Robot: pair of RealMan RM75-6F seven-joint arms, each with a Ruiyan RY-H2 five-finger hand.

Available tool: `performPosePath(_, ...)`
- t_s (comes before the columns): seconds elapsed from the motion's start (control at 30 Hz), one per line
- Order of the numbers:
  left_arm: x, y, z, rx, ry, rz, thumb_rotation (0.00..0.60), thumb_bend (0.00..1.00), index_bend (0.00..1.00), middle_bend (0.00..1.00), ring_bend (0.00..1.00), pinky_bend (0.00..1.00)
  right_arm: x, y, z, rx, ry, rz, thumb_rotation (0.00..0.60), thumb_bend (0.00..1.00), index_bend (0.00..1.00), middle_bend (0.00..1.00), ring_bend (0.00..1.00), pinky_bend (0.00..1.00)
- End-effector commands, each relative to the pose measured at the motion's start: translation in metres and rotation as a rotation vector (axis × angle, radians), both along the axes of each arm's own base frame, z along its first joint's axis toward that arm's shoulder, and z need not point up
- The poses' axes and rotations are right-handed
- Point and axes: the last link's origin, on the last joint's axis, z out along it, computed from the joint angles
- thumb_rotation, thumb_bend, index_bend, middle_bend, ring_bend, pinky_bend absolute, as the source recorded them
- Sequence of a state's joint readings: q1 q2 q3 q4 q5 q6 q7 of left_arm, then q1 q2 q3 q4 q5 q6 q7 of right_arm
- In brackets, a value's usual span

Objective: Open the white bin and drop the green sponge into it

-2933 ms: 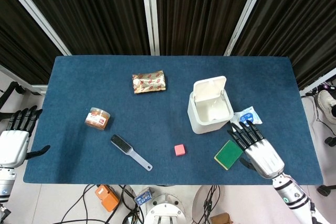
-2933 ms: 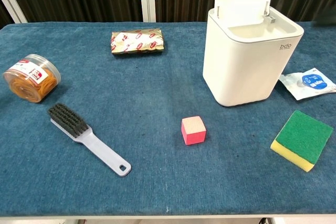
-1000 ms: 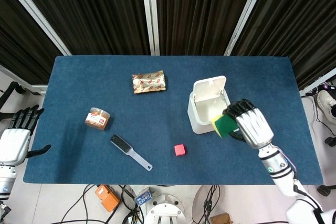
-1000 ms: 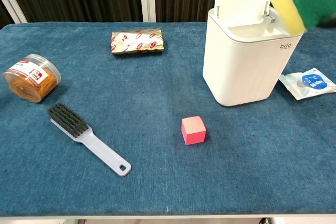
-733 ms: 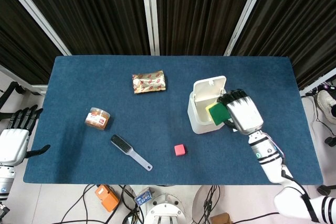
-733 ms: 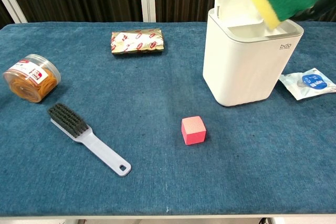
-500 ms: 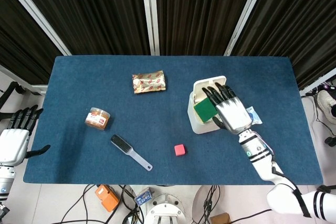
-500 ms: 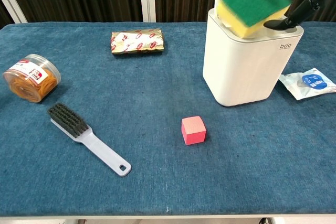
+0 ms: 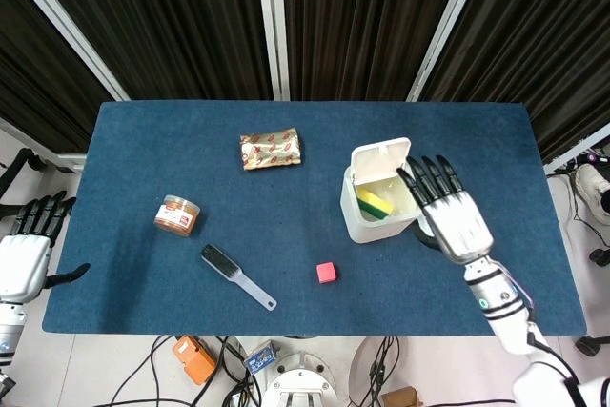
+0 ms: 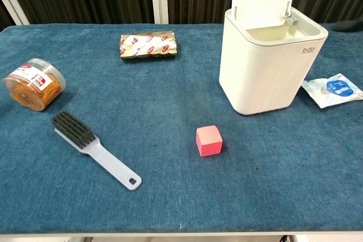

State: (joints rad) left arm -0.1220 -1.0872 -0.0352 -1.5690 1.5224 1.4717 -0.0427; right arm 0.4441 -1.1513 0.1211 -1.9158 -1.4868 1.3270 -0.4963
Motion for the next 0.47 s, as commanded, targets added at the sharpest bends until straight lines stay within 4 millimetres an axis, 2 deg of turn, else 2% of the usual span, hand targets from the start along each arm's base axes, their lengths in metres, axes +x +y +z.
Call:
performPosePath(0.03, 0.001, -0.001, -0.001, 0.005, 0.005, -0.006, 0.600, 0.07, 0.00, 0.00, 0.00, 0.00, -0.063, 0.074, 0.012, -0.069, 0.053, -0.116, 0.600, 0.33, 0.00, 0.00, 0.00, 0.00)
performPosePath(0.07, 0.002, -0.002, -0.002, 0.007, 0.010, -0.011, 0.600, 0.07, 0.00, 0.00, 0.00, 0.00, -0.079, 0.092, 0.010, -0.081, 0.068, -0.166, 0.600, 0.33, 0.00, 0.00, 0.00, 0.00)
performPosePath(0.13, 0.004, -0.005, -0.004, 0.004, 0.021, -0.019, 0.600, 0.07, 0.00, 0.00, 0.00, 0.00, -0.101, 0.115, 0.003, -0.093, 0.047, -0.235, 0.600, 0.33, 0.00, 0.00, 0.00, 0.00)
performPosePath(0.2, 0.005, -0.007, -0.008, -0.004, 0.034, -0.025, 0.600, 0.07, 0.00, 0.00, 0.00, 0.00, -0.116, 0.125, 0.000, -0.100, -0.006, -0.277, 0.600, 0.33, 0.00, 0.00, 0.00, 0.00)
performPosePath(0.23, 0.005, -0.009, -0.010, -0.010, 0.043, -0.028, 0.600, 0.07, 0.00, 0.00, 0.00, 0.00, -0.122, 0.126, 0.001, -0.098, -0.011, -0.299, 0.600, 0.33, 0.00, 0.00, 0.00, 0.00)
performPosePath(0.47, 0.008, -0.013, -0.016, -0.033, 0.060, -0.048, 0.600, 0.07, 0.00, 0.00, 0.00, 0.00, -0.129, 0.120, 0.012, -0.146, -0.023, -0.307, 0.600, 0.32, 0.00, 0.00, 0.00, 0.00)
